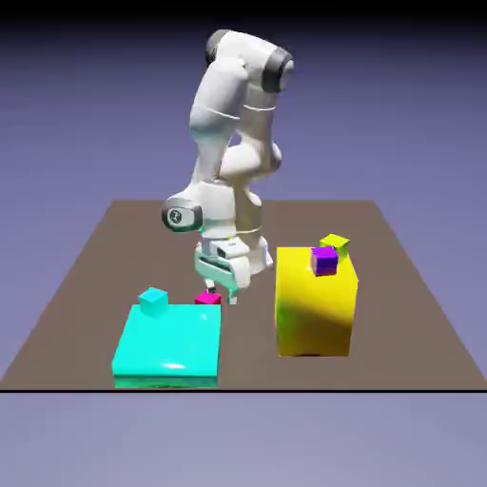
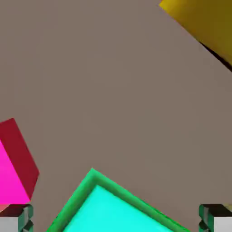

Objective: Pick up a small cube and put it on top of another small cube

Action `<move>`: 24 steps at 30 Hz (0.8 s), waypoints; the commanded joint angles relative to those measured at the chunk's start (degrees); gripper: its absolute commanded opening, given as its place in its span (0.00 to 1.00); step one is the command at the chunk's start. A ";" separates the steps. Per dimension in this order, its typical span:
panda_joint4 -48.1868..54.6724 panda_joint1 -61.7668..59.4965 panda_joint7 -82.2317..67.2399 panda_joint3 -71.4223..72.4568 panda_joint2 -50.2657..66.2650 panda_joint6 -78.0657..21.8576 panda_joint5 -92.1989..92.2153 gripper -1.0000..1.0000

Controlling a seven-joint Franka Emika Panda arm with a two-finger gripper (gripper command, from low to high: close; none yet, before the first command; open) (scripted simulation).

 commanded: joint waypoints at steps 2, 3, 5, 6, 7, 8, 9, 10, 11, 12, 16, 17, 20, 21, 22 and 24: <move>0.12 1.96 -2.33 -3.42 2.38 1.40 -4.99 0.50; 0.17 2.94 -3.49 -5.13 3.57 2.09 -7.48 0.50; 0.25 4.26 -5.07 -7.43 5.18 3.04 -10.85 0.50; 0.25 4.26 -5.07 -7.44 5.18 3.04 -10.85 0.50; -0.20 2.91 -7.53 -5.93 4.97 2.64 -8.36 0.50; -0.66 1.56 -10.00 -4.41 4.76 2.24 -5.87 0.50; -1.11 0.21 -12.47 -2.90 4.54 1.85 -3.38 0.50; -1.56 -1.15 -14.94 -1.39 4.33 1.45 -0.89 0.50; -2.02 -2.50 -17.40 0.12 4.12 1.05 1.60 0.50; -2.47 -3.85 -19.87 1.63 3.91 0.66 4.09 0.50; -4.29 -9.25 -29.74 7.68 3.06 -0.93 14.05 0.50; -4.75 -10.60 -32.21 9.19 2.84 -1.32 16.54 0.50; -6.11 -14.66 -39.61 13.73 2.21 -2.51 24.01 0.50; -6.56 -16.01 -42.08 15.24 1.99 -2.91 26.50 0.50; -7.02 -17.36 -44.54 16.75 1.78 -3.30 28.99 0.50; -7.93 -20.06 -49.48 19.77 1.35 -4.10 33.97 0.50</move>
